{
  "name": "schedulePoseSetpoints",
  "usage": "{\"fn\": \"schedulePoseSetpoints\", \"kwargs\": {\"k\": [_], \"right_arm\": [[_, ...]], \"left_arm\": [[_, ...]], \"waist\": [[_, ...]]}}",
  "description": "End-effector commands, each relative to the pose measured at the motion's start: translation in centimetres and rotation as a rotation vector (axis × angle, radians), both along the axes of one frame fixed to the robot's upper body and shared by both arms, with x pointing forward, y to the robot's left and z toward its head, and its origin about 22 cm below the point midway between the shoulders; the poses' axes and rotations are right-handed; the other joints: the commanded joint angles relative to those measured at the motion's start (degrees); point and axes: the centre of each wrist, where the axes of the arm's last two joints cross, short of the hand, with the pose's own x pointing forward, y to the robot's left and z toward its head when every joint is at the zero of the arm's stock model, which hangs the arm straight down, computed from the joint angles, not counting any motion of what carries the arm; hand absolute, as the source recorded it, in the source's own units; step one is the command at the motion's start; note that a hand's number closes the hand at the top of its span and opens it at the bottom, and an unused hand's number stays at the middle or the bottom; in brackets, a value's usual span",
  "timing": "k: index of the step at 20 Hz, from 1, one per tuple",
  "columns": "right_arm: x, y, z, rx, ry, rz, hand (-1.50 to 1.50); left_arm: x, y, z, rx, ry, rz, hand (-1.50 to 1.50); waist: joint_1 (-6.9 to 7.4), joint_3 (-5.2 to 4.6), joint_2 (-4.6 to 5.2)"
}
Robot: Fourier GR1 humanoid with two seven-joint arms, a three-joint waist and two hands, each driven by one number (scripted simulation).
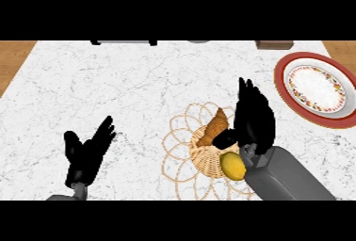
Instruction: Pick the croissant from the placemat and place it in the plate
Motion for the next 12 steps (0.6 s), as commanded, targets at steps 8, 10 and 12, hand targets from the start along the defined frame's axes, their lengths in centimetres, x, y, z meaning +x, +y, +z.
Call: {"fn": "schedulePoseSetpoints", "kwargs": {"k": [8, 10, 12], "right_arm": [[0.4, 2.8, -1.0, 0.028, 0.181, -0.129, -1.50], [0.5, 3.9, -4.0, 0.032, 0.157, -0.125, -1.50], [1.8, 5.2, -4.7, 0.004, 0.170, -0.129, -1.50]], "left_arm": [[-1.1, 0.9, -0.3, -0.008, -0.004, 0.009, 0.00], [-0.7, 0.0, -0.1, 0.009, 0.006, 0.006, 0.00], [0.1, 0.2, 0.2, -0.004, -0.005, 0.001, 0.00]], "waist": [[-0.82, 0.08, -0.12], [-0.60, 0.10, 0.01], [-0.19, 0.09, 0.12]]}}
